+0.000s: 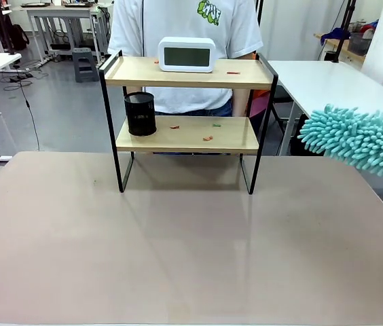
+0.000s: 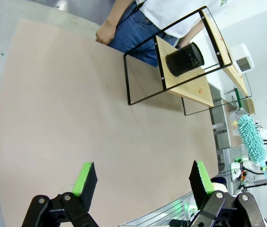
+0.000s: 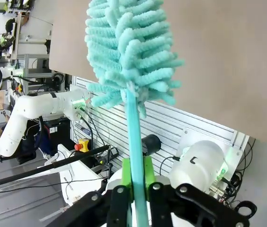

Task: Clean the shelf.
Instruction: Pick up the Duster from the human, then clean the specific tier of the Shelf with the Duster once objects are removed.

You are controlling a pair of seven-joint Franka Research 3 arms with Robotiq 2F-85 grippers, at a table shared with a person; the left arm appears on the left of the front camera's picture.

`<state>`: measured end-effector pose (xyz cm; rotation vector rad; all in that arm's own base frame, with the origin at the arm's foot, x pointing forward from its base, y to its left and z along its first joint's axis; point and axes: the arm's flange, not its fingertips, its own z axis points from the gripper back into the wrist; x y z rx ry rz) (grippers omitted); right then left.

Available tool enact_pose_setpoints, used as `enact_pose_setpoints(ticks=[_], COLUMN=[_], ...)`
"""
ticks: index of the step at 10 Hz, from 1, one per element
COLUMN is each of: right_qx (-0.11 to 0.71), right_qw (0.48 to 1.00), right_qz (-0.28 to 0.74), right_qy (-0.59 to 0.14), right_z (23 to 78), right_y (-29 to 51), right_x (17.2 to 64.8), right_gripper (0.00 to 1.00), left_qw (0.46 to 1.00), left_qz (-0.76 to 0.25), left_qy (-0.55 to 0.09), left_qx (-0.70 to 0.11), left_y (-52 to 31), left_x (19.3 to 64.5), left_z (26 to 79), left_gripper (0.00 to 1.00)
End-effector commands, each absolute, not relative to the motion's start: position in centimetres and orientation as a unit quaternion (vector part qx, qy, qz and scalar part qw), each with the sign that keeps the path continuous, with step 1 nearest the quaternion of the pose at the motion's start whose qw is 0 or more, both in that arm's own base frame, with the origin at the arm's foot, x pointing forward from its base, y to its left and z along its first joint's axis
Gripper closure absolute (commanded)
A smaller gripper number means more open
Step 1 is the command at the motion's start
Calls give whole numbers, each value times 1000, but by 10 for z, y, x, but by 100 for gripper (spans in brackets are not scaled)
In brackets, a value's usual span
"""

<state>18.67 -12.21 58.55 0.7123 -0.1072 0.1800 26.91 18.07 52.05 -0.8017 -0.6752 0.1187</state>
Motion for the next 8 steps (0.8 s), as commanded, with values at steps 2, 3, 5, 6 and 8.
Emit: enact_pose_setpoints(ticks=[2, 3, 5, 6, 8], right_qx=[353, 353, 353, 353, 353], right_qw=[931, 931, 931, 931, 931], right_qz=[77, 77, 77, 77, 77], right_qy=[-58, -58, -58, -58, -58], right_z=[594, 594, 594, 594, 594], right_y=[-119, -119, -119, -119, -119], right_x=[191, 191, 191, 191, 191], right_gripper=[100, 100, 100, 100, 100], left_qw=[859, 859, 859, 859, 859], left_qz=[48, 48, 48, 48, 48], left_qy=[-329, -329, -329, -329, -329], left_qx=[-388, -388, -388, -388, -388], left_y=[181, 181, 181, 181, 181], left_x=[269, 269, 269, 269, 269], left_z=[519, 519, 519, 519, 519], left_gripper=[0, 0, 0, 0, 0])
